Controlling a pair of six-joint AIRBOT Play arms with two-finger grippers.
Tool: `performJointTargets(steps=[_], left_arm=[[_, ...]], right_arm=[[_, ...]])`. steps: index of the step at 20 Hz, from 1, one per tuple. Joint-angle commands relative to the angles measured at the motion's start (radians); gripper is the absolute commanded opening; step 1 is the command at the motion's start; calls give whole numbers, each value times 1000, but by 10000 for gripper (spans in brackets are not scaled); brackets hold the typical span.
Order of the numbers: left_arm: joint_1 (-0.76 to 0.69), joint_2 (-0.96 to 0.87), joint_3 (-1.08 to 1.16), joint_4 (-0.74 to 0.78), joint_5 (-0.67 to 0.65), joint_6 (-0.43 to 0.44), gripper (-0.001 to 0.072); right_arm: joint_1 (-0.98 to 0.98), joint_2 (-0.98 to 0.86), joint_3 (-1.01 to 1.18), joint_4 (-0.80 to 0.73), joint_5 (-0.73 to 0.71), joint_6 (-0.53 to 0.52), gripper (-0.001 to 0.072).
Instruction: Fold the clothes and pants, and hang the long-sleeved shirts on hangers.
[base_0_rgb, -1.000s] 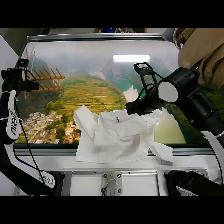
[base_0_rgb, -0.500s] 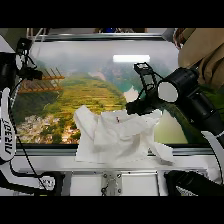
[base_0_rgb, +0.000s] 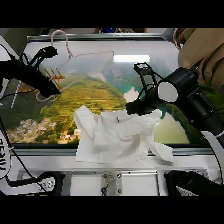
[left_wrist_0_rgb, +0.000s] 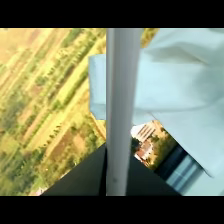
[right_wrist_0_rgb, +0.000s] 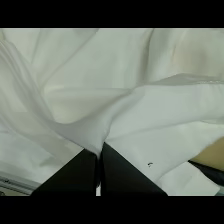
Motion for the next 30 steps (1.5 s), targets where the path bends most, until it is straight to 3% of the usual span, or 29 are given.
performJointTargets(steps=[1, 4, 11, 19, 30], left_arm=[[-2, 22, 0, -77, -113, 163, 23], [25, 47, -66, -194, -112, 356, 23], [90, 215, -337, -212, -111, 575, 23], [224, 266, -535, -211, -91, 659, 24], [219, 266, -649, -211, 8, 668, 23]], right_arm=[[1, -2, 0, 0, 0, 0, 14], [1, -5, 0, 0, 0, 0, 15], [1, -11, 0, 0, 0, 0, 14], [1, -13, 0, 0, 0, 0, 14], [-28, 35, 14, 23, 9, 4, 14]])
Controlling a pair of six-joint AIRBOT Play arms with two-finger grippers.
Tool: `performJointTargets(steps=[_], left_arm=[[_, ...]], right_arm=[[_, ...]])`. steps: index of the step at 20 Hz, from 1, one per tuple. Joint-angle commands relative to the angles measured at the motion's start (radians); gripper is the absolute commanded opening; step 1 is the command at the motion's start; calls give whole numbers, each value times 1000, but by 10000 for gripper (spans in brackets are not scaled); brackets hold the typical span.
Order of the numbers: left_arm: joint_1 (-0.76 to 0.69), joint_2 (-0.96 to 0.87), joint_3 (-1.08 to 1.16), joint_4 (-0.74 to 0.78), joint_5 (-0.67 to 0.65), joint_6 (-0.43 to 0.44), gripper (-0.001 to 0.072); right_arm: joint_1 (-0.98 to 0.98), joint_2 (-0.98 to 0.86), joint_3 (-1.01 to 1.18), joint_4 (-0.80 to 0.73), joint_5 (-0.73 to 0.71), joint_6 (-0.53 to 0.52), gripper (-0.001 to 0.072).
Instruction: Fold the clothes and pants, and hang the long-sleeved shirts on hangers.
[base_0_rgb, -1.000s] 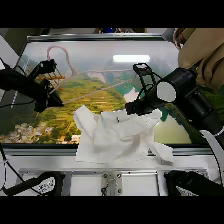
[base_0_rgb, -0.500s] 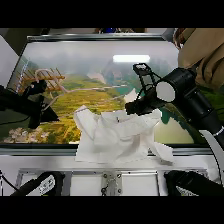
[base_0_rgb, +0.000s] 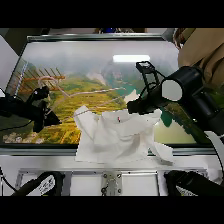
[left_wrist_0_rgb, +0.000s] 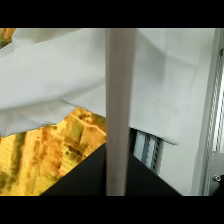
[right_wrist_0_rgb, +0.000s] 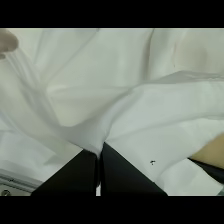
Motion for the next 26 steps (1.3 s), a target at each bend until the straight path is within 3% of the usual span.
performJointTargets(steps=[1, 8, 26], left_arm=[[-20, 1, -29, 0, 34, 9, 23], [-133, 1, -26, 1, 40, 14, 24], [-139, 4, -26, -7, 25, 16, 23]], right_arm=[[-13, 27, 4, 3, 1, 2, 14], [-42, 44, 8, 17, 53, 3, 14], [-119, 43, 8, 54, 52, 10, 14]])
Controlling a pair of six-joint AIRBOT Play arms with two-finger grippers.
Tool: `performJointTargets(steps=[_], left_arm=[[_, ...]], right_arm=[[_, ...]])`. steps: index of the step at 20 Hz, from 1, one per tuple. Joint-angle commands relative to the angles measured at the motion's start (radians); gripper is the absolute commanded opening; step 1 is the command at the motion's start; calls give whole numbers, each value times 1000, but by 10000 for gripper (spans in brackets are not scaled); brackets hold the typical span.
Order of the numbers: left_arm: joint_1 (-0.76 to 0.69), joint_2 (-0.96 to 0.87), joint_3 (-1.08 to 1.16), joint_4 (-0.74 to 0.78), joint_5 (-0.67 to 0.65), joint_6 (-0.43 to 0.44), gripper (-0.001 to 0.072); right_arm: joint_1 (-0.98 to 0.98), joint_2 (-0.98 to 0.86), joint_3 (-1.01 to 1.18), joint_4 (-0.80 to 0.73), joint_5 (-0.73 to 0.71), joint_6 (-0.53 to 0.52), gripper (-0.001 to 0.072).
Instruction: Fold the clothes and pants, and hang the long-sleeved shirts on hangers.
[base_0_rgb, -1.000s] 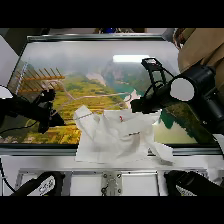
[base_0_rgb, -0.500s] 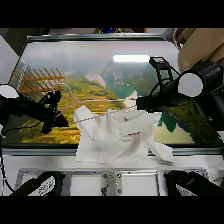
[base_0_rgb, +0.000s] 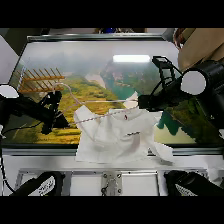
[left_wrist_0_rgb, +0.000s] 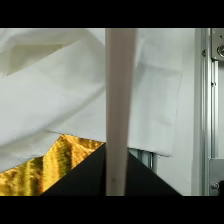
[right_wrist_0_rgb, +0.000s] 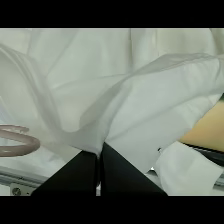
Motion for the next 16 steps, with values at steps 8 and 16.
performJointTargets(steps=[8, 16], left_arm=[[-89, -101, 0, 27, 42, 1, 23], [-146, -139, 0, 34, 110, 0, 23]], right_arm=[[-1, 1, 1, 1, -8, 0, 14], [0, 1, 1, 2, -8, 0, 14]])
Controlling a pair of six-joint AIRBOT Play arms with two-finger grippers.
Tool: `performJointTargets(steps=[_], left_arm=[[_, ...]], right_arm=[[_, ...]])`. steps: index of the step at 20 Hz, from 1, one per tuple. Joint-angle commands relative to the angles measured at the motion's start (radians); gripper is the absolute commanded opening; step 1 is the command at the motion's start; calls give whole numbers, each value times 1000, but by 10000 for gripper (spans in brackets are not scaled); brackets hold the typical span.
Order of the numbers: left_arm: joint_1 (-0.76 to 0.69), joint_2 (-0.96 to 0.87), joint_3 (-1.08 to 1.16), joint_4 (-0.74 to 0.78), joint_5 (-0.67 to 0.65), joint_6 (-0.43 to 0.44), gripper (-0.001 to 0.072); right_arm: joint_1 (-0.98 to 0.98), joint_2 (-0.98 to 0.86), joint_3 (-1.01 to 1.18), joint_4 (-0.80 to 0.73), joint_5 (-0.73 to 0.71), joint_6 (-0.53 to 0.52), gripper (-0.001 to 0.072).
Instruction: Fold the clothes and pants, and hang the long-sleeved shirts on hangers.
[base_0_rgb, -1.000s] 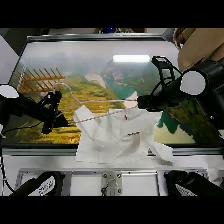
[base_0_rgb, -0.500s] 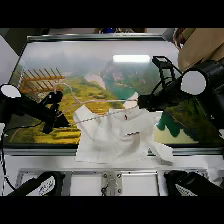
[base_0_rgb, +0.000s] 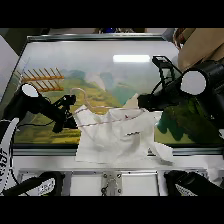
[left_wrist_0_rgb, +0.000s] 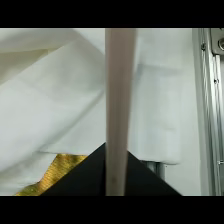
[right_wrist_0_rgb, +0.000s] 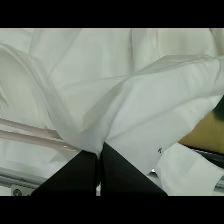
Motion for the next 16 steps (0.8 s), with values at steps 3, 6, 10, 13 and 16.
performJointTargets(steps=[3, 6, 10, 13, 16], left_arm=[[-10, -7, 0, 3, 32, 1, 23], [-10, -7, 0, 0, 45, -10, 24], [-10, -7, 0, -4, 46, -18, 23], [-10, -7, 0, -4, 48, -20, 24], [-10, -7, 0, -4, 48, -21, 24]], right_arm=[[1, 1, 9, 24, -1, -1, 13], [2, 1, 32, 57, -3, -8, 13], [30, 1, 34, 78, -12, -8, 13], [82, 0, 34, 78, -51, -7, 13], [121, 0, 34, 78, -90, 0, 13]])
